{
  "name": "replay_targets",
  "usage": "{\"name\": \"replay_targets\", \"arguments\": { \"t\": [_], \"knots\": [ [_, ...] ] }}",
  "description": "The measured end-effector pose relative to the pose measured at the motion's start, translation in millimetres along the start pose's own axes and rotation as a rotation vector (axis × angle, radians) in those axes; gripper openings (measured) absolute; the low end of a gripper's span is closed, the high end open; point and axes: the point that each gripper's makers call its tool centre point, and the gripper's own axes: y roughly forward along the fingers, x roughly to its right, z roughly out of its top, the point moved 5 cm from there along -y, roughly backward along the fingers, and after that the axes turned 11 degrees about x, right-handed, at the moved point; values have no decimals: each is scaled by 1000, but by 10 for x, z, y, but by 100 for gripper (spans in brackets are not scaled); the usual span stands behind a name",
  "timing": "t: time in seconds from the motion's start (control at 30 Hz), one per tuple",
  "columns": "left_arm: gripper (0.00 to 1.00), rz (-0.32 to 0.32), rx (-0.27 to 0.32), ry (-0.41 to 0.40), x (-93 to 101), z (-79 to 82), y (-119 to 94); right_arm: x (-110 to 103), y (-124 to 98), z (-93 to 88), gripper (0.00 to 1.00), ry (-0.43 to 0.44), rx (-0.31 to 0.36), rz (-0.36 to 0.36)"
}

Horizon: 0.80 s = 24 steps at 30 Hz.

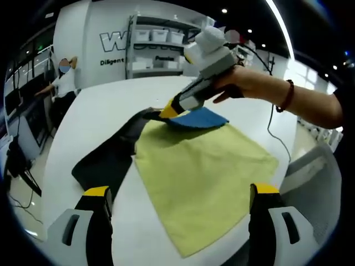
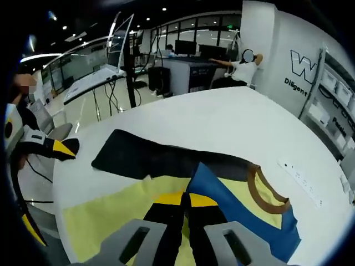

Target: Fold the garment on the visible template until the final outline fits inside the template.

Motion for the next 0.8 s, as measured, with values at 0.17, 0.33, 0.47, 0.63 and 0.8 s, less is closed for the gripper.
{"name": "replay_targets", "arguments": {
  "t": [0.17,0.33,0.47,0.63,0.8],
  "knots": [
    [99,-4,0,16,-6,12,-2,-43,108,-123,0,13,-30,15],
    [99,1,0,15,-22,17,-4,-98,247,-255,0,15,-48,31],
    [99,0,4,10,-23,19,-8,-145,306,-324,0,33,-69,45],
    [99,6,8,3,-41,21,-9,-186,370,-386,0,49,-88,53],
    [99,-2,-5,14,-39,26,-18,-206,429,-417,0,77,-96,68]
  ]
}}
